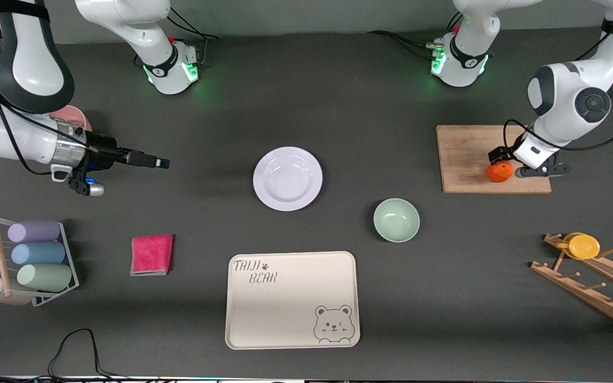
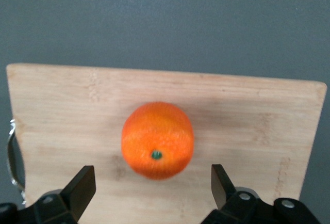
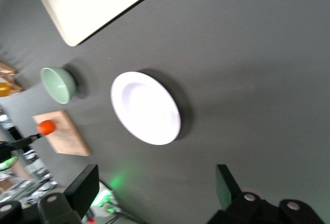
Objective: Place orange and plate with both arms
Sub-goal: 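Lower the left gripper onto the orange and close it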
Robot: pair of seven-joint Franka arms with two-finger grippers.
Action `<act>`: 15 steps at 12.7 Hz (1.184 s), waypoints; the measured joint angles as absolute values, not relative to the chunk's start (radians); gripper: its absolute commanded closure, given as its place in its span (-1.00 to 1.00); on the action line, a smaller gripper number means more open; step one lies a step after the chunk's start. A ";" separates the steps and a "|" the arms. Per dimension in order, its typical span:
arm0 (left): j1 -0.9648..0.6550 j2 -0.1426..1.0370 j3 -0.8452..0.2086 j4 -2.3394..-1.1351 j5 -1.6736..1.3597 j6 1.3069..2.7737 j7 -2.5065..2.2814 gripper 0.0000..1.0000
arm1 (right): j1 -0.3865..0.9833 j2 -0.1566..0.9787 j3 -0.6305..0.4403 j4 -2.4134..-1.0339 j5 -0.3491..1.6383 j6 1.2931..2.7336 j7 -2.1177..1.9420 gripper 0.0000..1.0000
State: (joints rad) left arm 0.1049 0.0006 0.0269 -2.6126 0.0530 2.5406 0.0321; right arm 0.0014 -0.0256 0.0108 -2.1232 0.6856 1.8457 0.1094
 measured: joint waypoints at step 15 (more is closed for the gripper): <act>0.104 0.068 0.025 -2.625 0.053 2.644 0.036 0.76 | -0.001 0.150 0.086 -2.212 1.063 1.965 -0.247 -1.00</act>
State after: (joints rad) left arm 0.1041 0.0678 0.0248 -2.6249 0.0533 2.6438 0.0355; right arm -0.0015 0.1496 0.0860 -2.2120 1.0628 1.9649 -0.2466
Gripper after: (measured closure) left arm 0.088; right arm 0.000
